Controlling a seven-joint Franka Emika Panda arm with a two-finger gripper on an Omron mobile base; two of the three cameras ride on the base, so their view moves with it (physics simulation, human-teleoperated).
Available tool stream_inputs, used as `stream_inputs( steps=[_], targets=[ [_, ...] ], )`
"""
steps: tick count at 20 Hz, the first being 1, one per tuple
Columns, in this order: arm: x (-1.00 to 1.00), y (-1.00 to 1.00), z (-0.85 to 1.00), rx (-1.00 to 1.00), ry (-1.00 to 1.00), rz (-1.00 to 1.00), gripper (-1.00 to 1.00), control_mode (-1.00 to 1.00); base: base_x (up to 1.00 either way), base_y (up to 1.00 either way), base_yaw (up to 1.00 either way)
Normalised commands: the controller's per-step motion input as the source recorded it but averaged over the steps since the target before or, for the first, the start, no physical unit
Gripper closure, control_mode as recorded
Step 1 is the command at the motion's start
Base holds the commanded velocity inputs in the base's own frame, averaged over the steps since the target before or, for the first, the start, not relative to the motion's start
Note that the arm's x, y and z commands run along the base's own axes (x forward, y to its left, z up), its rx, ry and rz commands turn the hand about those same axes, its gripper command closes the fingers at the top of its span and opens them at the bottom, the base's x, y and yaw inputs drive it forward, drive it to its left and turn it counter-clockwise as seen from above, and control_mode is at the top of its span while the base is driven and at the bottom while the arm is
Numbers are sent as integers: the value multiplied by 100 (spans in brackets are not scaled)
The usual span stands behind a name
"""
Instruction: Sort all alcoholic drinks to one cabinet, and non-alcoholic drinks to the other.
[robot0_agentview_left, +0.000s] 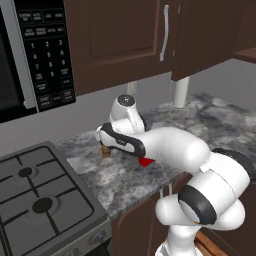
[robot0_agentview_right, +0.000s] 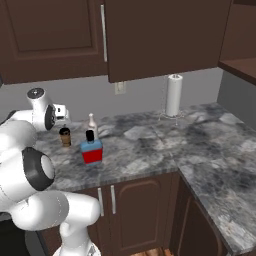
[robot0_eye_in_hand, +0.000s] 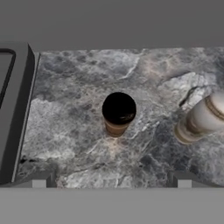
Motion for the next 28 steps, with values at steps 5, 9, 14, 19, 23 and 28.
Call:
stream_inputs(
  steps=[5,9,14,19,23,28],
  targets=[
    [33,5,-23,0,0,0,-100,-100,0,0,0],
    [31,10,-24,0,0,0,-100,-100,0,0,0],
    [29,10,-23,0,0,0,-100,-100,0,0,0],
    [28,6,-24,0,0,0,-100,-100,0,0,0],
    [26,4,-23,0,0,0,-100,-100,0,0,0],
    [20,3,-25,0,0,0,-100,-100,0,0,0]
  ],
)
